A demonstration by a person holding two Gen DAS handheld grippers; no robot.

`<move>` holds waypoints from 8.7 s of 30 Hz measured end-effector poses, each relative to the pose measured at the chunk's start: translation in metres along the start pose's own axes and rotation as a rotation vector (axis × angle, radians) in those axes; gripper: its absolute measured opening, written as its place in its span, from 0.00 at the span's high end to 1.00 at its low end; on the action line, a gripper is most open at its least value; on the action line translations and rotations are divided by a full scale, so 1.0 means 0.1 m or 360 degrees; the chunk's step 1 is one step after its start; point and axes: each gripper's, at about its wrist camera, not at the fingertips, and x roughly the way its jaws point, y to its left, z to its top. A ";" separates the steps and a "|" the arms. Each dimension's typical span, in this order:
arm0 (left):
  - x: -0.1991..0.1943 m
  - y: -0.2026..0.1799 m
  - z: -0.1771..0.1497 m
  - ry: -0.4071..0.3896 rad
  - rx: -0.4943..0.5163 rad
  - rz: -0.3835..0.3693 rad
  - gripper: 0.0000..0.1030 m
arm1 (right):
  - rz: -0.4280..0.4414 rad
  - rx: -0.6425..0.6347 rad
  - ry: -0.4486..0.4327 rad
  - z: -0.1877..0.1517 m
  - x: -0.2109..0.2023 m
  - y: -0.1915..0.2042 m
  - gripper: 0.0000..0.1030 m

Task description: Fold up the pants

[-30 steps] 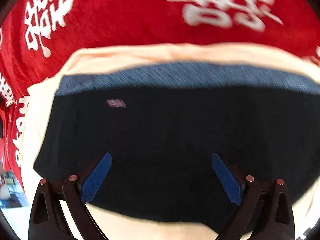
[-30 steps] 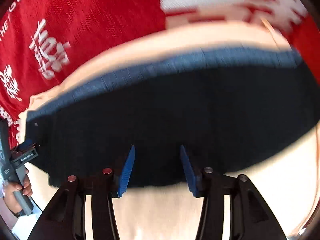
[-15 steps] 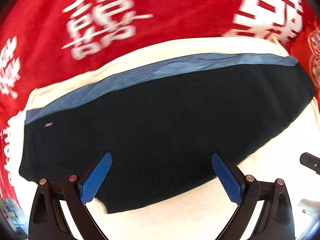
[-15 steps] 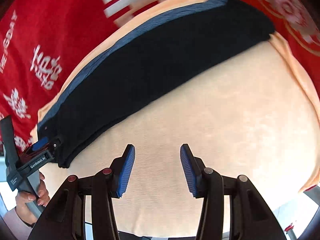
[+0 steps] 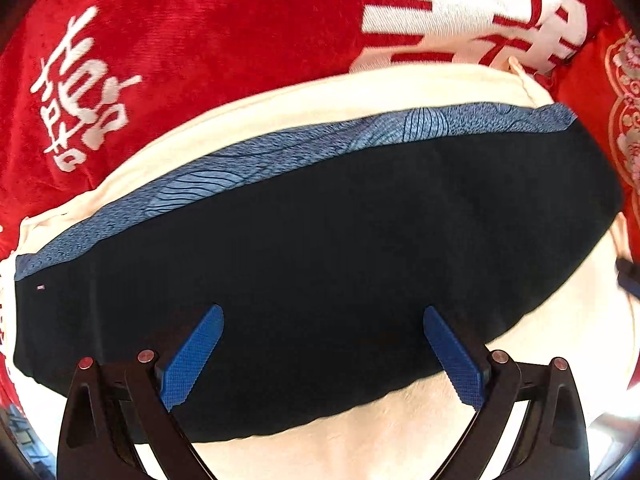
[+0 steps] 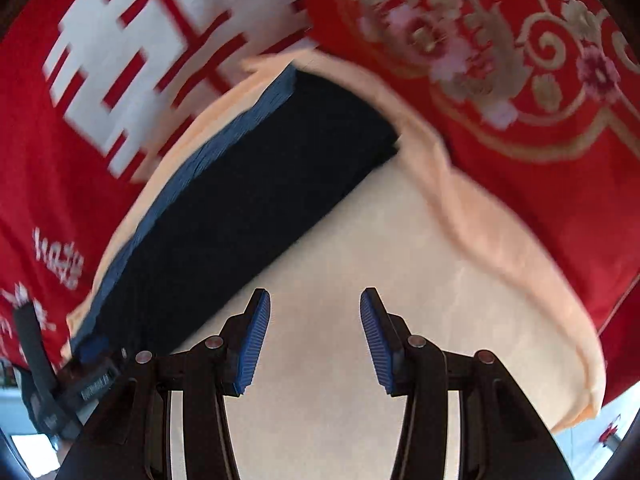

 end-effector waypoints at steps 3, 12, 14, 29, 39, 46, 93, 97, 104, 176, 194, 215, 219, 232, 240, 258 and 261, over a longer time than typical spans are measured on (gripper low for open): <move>0.05 -0.04 0.02 -0.0003 -0.0014 0.0023 0.02 | 0.0024 0.0105 -0.0033 0.29 0.13 -0.15 0.50; 0.10 -0.15 0.10 -0.0005 0.0002 0.0085 0.02 | -0.0105 -0.0199 -0.0158 0.56 0.19 0.16 0.92; 0.11 -0.12 0.11 0.0013 -0.0038 0.0062 0.02 | -0.0110 -0.0093 -0.0014 0.55 0.33 -0.01 0.76; 0.15 -0.09 0.05 0.0012 -0.0094 0.0050 0.02 | 0.0047 -0.0516 -0.0075 0.45 0.26 0.86 0.61; 0.14 -0.07 -0.01 0.0031 -0.0126 0.0050 0.02 | -0.0043 -0.0695 0.0063 0.15 0.55 0.87 0.62; 0.13 -0.06 0.01 0.0049 -0.0127 0.0042 0.02 | -0.0051 -0.0699 0.0072 0.14 0.57 0.89 0.61; 0.42 0.46 0.44 -0.0063 -0.0323 0.0098 0.01 | -0.0025 -0.0348 -0.0023 1.16 0.63 0.71 0.57; 0.48 0.55 0.39 -0.0069 -0.0339 0.0055 0.01 | 0.0067 -0.0314 0.0039 0.82 0.49 0.61 0.56; 0.45 0.60 0.38 -0.0040 -0.0353 0.0085 0.01 | 0.0229 -0.0191 0.0168 0.20 0.34 0.34 0.55; -0.40 1.16 -0.54 -0.0237 -0.0283 -0.0064 0.30 | 0.0280 -0.0970 -0.0362 -0.48 -0.26 2.14 0.86; -0.47 2.44 -0.80 -0.0108 -0.0262 -0.0250 0.30 | -0.0202 -0.1656 -0.0145 -2.14 0.49 2.98 0.44; -0.24 1.88 -0.51 0.0137 -0.0067 -0.0938 0.95 | 0.0078 -0.0779 0.0101 -1.04 0.28 1.77 0.61; -0.19 2.02 -0.59 0.0163 -0.0076 -0.0867 0.95 | 0.0101 -0.0812 0.0077 -0.93 0.20 1.80 0.61; -0.23 2.00 -0.76 0.0050 -0.0259 -0.0714 0.77 | 0.0068 -0.0981 0.0115 -0.40 1.04 2.42 0.57; -0.43 2.26 -0.91 -0.0027 -0.0397 -0.0344 0.32 | 0.0017 -0.1144 0.0088 -0.72 0.91 2.64 0.53; -0.22 3.10 -1.61 0.0208 -0.0632 -0.0034 0.32 | 0.0109 -0.1324 0.0357 -1.71 1.12 3.32 0.49; -0.22 3.20 -1.69 0.0210 -0.0651 -0.0025 0.32 | 0.0014 -0.1475 0.0319 -1.85 1.12 3.41 0.48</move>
